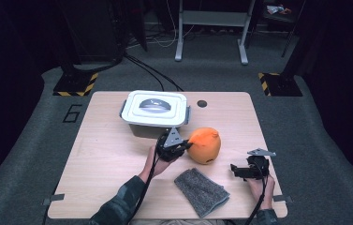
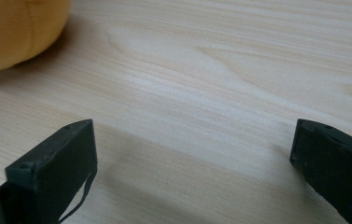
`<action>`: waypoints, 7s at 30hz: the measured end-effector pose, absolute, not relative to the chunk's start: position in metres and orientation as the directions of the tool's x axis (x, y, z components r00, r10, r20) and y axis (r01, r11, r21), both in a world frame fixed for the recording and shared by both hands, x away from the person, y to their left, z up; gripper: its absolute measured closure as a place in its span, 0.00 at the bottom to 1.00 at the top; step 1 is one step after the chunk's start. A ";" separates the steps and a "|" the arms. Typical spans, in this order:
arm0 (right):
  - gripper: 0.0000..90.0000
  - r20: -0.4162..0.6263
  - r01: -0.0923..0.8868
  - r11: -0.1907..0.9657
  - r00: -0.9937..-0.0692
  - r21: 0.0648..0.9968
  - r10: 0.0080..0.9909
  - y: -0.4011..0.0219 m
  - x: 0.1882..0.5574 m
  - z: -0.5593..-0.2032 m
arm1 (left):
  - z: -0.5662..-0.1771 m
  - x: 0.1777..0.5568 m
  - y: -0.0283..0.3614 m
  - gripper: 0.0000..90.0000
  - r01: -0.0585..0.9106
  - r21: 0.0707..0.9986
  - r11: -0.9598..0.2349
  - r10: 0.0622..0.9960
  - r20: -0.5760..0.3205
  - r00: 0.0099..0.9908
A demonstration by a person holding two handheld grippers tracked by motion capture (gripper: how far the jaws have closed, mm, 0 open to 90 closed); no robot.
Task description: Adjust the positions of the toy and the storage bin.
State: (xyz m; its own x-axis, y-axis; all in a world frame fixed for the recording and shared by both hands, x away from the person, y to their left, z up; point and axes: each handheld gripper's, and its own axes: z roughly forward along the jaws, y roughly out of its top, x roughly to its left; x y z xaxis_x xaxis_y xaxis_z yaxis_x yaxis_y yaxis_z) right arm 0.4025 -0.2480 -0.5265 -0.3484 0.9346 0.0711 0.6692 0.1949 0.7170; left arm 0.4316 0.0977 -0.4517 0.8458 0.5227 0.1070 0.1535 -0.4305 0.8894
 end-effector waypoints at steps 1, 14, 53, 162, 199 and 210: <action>0.00 0.070 0.668 0.196 -0.349 0.718 0.935 -0.248 0.403 -0.527 | -0.451 0.431 0.100 0.94 0.147 0.889 -0.434 0.526 0.117 0.843; 0.01 0.042 0.665 0.220 -0.354 0.714 0.934 -0.245 0.402 -0.527 | -0.434 0.417 0.130 0.94 0.130 0.896 -0.424 0.535 0.132 0.834; 0.00 0.001 0.661 0.247 -0.351 0.709 0.936 -0.242 0.402 -0.528 | -0.423 0.364 0.253 0.94 0.205 0.893 -0.401 0.698 0.153 0.700; 0.00 0.005 0.653 0.246 -0.357 0.716 0.934 -0.240 0.404 -0.529 | -0.403 0.471 0.319 0.09 0.515 0.844 -0.147 0.927 -0.063 0.369; 0.00 0.004 0.653 0.246 -0.357 0.716 0.934 -0.240 0.403 -0.529 | -0.414 0.537 0.278 0.26 0.534 0.818 -0.212 0.870 -0.090 0.484; 0.00 0.004 0.653 0.245 -0.356 0.716 0.935 -0.240 0.403 -0.529 | -0.414 0.539 0.278 0.26 0.513 0.820 -0.255 0.851 -0.062 0.522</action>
State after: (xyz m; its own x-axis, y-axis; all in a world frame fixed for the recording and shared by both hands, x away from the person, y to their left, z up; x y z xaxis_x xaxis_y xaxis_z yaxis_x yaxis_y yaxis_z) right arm 0.4032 -0.2399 -0.5291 -0.3558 0.9345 0.0042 0.6531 0.2454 0.7164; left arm 0.5390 0.2779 -0.4136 0.5215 0.8509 -0.0624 0.5134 -0.2545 0.8196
